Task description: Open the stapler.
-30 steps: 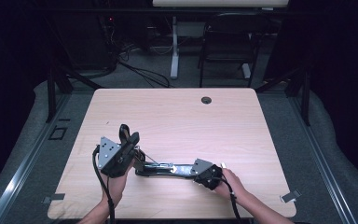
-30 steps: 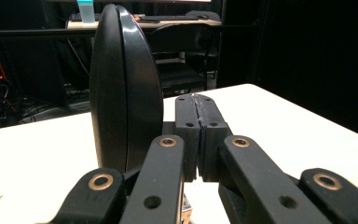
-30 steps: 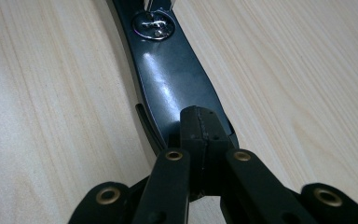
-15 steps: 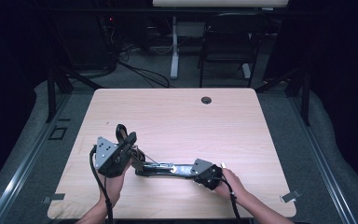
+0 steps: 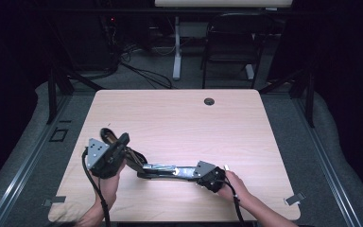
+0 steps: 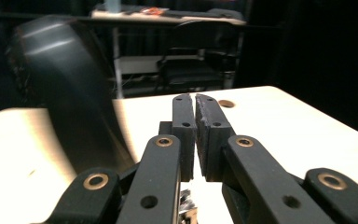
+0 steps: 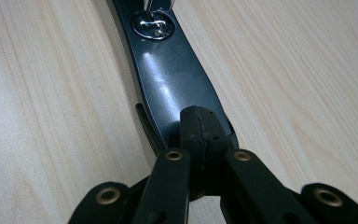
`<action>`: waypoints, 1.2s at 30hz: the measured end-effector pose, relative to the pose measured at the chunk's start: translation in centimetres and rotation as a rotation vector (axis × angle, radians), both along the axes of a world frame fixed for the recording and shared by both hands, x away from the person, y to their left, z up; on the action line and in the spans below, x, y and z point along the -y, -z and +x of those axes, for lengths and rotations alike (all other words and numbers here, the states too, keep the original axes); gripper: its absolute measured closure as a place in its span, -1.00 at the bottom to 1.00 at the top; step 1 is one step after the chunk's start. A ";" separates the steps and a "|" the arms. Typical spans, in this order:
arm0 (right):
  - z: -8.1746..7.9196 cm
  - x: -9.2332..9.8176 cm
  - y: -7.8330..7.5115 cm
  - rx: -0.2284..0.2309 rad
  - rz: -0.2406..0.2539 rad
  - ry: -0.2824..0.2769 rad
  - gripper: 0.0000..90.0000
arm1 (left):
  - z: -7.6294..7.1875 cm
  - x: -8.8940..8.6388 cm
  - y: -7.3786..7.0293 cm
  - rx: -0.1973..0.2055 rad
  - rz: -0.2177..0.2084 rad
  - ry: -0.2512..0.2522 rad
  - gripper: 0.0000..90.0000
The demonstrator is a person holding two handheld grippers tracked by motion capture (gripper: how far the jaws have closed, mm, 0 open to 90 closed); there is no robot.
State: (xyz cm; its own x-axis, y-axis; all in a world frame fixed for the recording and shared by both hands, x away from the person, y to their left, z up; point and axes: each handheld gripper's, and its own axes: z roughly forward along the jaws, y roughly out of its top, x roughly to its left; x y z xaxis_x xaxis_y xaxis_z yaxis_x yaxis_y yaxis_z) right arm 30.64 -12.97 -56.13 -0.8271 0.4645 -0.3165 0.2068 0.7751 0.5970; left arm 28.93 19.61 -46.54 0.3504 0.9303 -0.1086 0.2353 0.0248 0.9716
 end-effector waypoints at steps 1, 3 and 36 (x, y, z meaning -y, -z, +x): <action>0.0 0.0 0.0 0.000 0.001 -0.001 1.00 | 0.2 -0.6 0.2 -0.015 -0.007 -0.010 0.94; 0.1 0.0 0.0 0.006 -0.003 0.001 1.00 | 0.5 -1.2 0.4 -0.033 -0.009 -0.028 0.95; 1.2 0.4 -1.5 -0.102 -0.050 0.012 0.43 | 0.9 3.2 0.6 -0.252 0.136 0.428 -0.06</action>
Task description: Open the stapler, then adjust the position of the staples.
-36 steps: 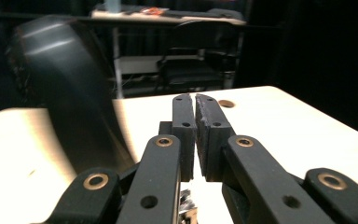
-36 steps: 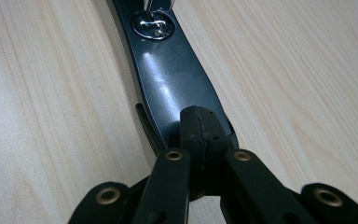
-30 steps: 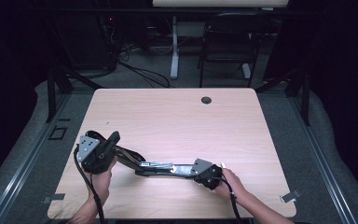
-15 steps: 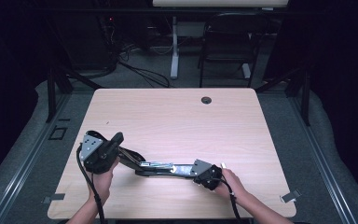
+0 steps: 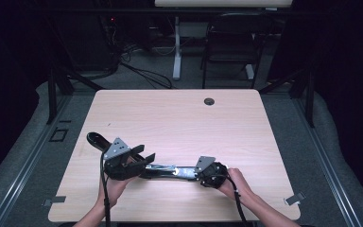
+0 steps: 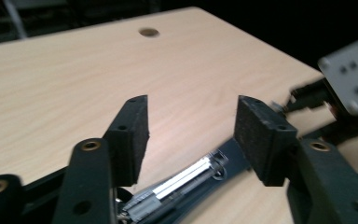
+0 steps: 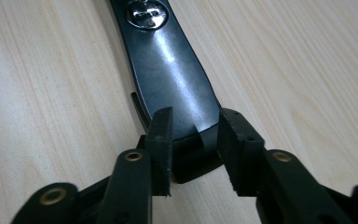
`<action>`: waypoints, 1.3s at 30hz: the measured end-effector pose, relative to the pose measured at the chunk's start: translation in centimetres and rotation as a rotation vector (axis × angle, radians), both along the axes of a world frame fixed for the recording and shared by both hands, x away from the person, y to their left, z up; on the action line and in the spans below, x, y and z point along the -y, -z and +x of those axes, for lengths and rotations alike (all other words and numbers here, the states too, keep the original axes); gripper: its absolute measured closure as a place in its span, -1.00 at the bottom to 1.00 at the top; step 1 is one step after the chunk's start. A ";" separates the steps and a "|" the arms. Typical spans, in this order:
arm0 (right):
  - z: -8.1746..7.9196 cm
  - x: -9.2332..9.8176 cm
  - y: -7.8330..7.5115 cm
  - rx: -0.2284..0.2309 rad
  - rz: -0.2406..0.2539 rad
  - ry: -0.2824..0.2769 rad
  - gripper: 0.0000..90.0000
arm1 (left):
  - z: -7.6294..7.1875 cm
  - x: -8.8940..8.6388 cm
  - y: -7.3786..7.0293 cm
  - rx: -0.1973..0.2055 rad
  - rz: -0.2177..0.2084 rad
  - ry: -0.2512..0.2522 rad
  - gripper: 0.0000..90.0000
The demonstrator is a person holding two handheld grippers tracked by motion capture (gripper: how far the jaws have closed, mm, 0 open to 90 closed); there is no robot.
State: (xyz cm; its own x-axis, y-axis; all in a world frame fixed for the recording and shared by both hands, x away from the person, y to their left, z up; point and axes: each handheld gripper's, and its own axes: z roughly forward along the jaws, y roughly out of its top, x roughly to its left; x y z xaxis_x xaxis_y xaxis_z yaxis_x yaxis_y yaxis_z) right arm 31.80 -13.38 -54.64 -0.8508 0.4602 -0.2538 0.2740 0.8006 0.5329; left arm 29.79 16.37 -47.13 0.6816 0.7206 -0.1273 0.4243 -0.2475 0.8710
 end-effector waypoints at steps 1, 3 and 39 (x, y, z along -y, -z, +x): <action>0.2 0.0 -0.1 -0.007 -0.003 0.001 0.39 | 0.0 0.1 0.0 -0.009 0.011 0.015 -0.08; 0.5 0.2 -0.4 -0.026 0.008 0.017 0.24 | 0.1 0.3 0.1 -0.024 0.025 0.026 -0.15; 7.3 9.9 -2.7 -0.266 0.123 0.401 -0.54 | 0.4 2.3 1.6 -0.138 0.136 0.173 -0.89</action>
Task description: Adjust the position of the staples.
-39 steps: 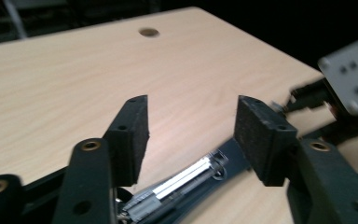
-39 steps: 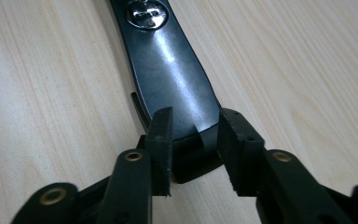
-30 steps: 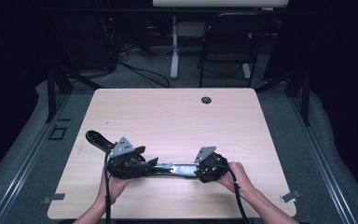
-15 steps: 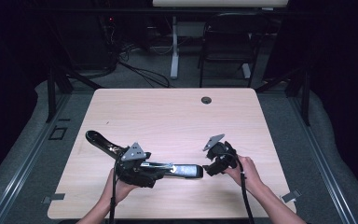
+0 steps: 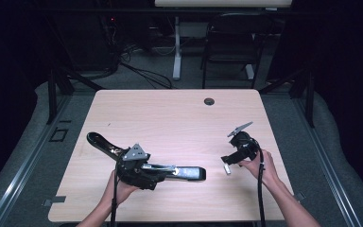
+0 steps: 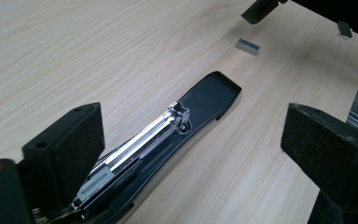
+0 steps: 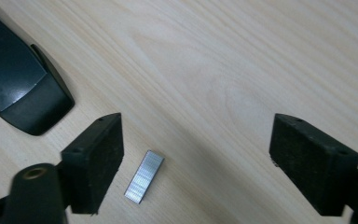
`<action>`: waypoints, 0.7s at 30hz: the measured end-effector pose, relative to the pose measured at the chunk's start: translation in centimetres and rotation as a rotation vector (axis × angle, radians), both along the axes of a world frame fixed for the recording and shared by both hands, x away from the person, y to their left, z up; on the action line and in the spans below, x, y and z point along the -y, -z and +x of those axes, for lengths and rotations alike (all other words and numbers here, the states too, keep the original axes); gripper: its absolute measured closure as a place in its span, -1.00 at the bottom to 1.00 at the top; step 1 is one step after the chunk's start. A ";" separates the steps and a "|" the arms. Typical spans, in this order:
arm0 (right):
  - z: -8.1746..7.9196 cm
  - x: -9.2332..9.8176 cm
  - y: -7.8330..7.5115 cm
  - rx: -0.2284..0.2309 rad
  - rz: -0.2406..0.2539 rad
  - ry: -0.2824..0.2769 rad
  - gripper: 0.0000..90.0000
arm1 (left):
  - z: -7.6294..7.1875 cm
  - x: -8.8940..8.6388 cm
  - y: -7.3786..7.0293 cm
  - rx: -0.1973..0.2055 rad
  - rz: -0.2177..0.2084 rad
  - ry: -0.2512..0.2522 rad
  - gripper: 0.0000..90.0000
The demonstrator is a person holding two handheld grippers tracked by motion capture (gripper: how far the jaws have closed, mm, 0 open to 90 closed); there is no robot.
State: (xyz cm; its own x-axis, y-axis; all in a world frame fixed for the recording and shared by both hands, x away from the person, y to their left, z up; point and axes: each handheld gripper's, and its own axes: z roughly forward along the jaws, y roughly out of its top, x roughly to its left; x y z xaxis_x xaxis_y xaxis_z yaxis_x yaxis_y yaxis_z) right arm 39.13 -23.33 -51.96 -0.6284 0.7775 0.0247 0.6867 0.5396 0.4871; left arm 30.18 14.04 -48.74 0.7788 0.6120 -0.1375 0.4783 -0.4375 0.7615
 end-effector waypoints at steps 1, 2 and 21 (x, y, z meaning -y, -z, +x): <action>0.2 0.2 0.1 -0.031 -0.002 0.010 -0.44 | 0.0 0.0 0.0 0.000 0.004 0.000 -0.90; 0.4 0.2 0.2 -0.054 -0.012 0.020 -0.37 | 0.1 0.0 0.0 -0.002 0.006 -0.002 -0.91; -0.2 -1.5 2.0 -0.246 -0.065 -0.010 0.36 | 0.4 -0.1 0.1 -0.003 0.016 -0.012 -0.92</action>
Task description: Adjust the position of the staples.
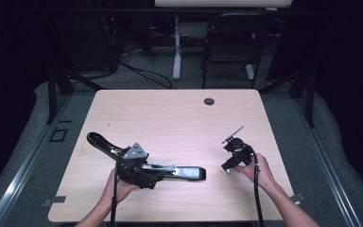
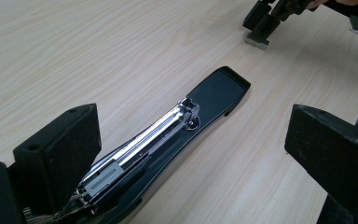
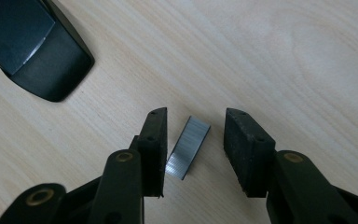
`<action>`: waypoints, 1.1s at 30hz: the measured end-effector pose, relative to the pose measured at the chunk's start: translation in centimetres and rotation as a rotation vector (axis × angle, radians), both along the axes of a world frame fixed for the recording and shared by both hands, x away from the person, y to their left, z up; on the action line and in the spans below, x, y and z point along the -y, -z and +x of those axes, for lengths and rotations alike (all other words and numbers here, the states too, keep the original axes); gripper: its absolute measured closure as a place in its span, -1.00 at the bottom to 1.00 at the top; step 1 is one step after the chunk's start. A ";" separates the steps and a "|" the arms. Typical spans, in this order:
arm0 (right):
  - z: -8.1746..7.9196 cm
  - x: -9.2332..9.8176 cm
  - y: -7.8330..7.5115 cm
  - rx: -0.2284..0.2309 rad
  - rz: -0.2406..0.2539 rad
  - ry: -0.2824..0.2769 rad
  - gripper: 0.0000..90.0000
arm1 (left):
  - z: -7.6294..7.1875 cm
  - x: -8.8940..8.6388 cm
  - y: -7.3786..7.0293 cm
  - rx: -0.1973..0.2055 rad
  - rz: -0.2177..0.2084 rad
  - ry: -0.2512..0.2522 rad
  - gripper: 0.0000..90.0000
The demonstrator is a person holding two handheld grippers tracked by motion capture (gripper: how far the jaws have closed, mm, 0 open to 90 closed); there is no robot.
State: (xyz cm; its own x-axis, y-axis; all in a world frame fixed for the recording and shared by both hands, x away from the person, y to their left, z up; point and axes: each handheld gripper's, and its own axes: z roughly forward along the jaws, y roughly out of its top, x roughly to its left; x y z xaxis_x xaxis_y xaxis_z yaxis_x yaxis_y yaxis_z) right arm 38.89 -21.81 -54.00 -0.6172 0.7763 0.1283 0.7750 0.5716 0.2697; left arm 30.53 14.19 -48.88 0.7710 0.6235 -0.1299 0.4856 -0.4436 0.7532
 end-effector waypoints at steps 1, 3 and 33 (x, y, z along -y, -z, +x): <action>0.0 -0.1 0.1 -0.004 0.003 -0.002 0.40 | 0.0 0.0 0.0 0.000 0.001 0.000 -0.92; -0.1 -0.2 0.1 -0.006 -0.008 -0.020 0.55 | 0.0 0.0 -0.1 0.000 0.003 0.002 -0.92; -2.5 -3.2 -0.4 0.050 -0.088 -0.193 0.73 | -1.9 -2.5 -0.3 -0.014 -0.019 -0.042 -0.91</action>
